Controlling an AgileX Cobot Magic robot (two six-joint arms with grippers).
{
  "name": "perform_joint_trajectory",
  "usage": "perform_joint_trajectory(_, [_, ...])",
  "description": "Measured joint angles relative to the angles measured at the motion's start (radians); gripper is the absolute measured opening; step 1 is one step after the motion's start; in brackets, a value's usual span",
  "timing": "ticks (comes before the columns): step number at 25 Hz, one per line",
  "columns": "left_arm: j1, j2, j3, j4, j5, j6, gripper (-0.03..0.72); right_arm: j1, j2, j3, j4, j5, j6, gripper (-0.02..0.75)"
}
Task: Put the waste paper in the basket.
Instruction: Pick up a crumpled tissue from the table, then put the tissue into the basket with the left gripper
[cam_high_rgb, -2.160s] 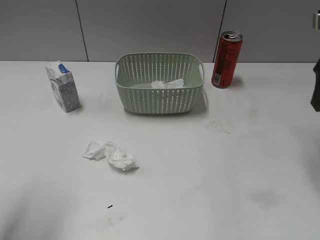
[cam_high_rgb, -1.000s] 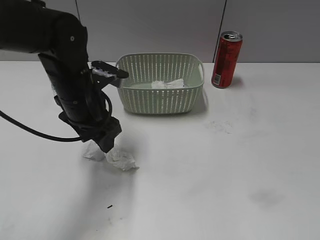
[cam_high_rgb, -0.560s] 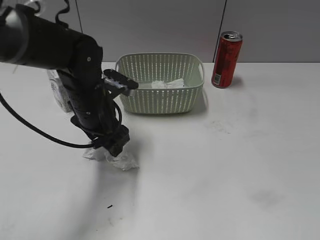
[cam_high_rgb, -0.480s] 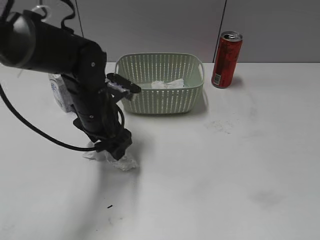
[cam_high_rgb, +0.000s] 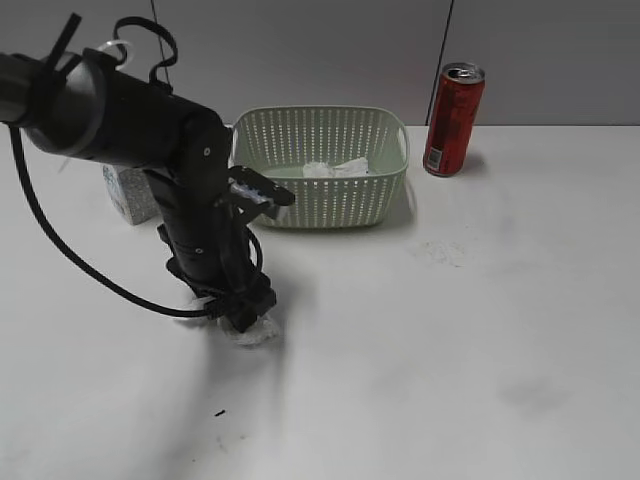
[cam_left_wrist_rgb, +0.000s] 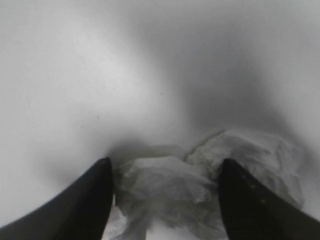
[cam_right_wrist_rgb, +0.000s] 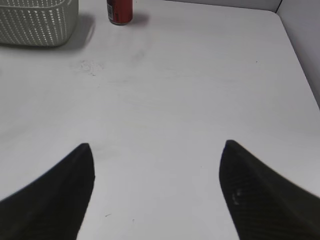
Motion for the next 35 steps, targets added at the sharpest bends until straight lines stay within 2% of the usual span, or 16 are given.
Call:
perform_joint_trajectory(1, [-0.001,0.001,0.0,-0.001,-0.001,0.0,0.391,0.0,0.0,0.0,0.0,0.0,0.001,0.59])
perform_joint_trajectory(4, [-0.002,0.003,-0.008,-0.003,0.009,0.0,0.175,0.0,0.0,0.0,0.0,0.0,0.001,0.59])
perform_joint_trajectory(6, [-0.002,0.005,-0.028,0.001,0.044,0.0,0.068,0.0,0.0,0.0,0.0,0.0,0.001,0.589])
perform_joint_trajectory(8, [-0.002,0.005,-0.064,0.01,0.114,0.0,0.025,0.0,0.0,0.0,0.0,0.0,0.001,0.589])
perform_joint_trajectory(10, [-0.001,0.0,-0.129,0.017,0.172,0.0,0.015,0.0,0.0,0.0,0.0,0.0,0.001,0.589])
perform_joint_trajectory(15, [-0.001,-0.048,-0.357,0.038,0.25,0.0,0.011,0.0,0.0,0.0,0.0,0.0,0.001,0.589])
perform_joint_trajectory(19, [-0.001,-0.059,-0.53,0.075,0.153,0.0,0.008,0.0,0.0,0.0,0.0,0.0,0.001,0.589])
perform_joint_trajectory(25, [0.002,-0.041,-0.563,0.142,-0.211,0.0,0.009,0.0,0.0,0.0,0.0,0.0,0.001,0.589])
perform_joint_trajectory(29, [0.002,0.03,-0.565,0.148,-0.338,0.0,0.033,0.0,0.0,0.0,0.0,0.0,0.001,0.589])
perform_joint_trajectory(31, [0.002,0.071,-0.565,0.148,-0.343,0.0,0.087,0.0,0.0,0.0,0.0,0.0,0.001,0.589])
perform_joint_trajectory(33, [0.002,0.109,-0.565,0.148,-0.331,0.0,0.186,0.0,0.0,0.0,0.0,0.0,0.001,0.589])
perform_joint_trajectory(35, [0.002,0.131,-0.565,0.148,-0.306,0.0,0.351,0.0,0.0,0.0,0.0,0.0,0.002,0.589])
